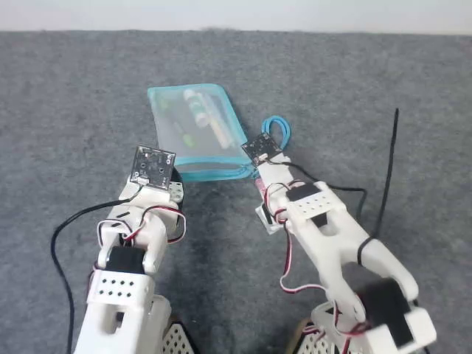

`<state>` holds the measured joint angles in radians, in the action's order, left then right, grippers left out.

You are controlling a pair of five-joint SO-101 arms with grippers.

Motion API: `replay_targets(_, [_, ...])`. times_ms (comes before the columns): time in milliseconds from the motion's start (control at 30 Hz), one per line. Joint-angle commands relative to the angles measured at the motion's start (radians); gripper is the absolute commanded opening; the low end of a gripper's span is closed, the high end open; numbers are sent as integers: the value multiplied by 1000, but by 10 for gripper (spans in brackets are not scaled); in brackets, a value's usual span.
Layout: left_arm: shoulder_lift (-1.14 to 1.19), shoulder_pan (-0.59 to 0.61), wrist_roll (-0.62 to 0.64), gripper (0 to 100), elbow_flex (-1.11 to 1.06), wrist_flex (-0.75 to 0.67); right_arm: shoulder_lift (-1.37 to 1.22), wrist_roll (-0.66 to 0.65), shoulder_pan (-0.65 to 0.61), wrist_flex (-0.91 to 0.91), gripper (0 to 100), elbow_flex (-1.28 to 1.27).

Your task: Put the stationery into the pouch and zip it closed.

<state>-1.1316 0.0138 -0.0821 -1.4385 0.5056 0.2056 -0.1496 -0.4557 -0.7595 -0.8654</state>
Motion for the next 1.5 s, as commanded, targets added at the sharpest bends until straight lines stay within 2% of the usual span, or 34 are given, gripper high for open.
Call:
replay_targets(0, [8,6,-6,11,12,-25,131,6,53,-82,7,12])
replay_targets(100, [2,6,-9,11,-1,-29,269,-28,114,-176,7,12])
replay_targets(200, [2,6,-9,11,1,-31,444,-75,108,-282,7,18])
replay_targets(333, [2,5,-9,11,2,-31,627,-144,-41,-443,7,104])
replay_targets(467, [2,5,-9,12,2,-31,645,-219,-232,-552,7,216])
replay_targets(567, [2,5,-11,12,4,-31,562,-226,-292,-558,7,265])
replay_targets(800, [2,5,-9,12,22,-31,228,-201,-289,-466,7,411])
replay_targets(1133, [2,-25,-11,12,21,-26,-248,-130,-208,-466,7,885])
replay_targets(1367, [2,-34,-11,12,19,-28,-473,-124,-199,-521,10,1174])
replay_targets(1467, [2,-34,-11,12,19,-28,-527,-124,-197,-521,62,1257])
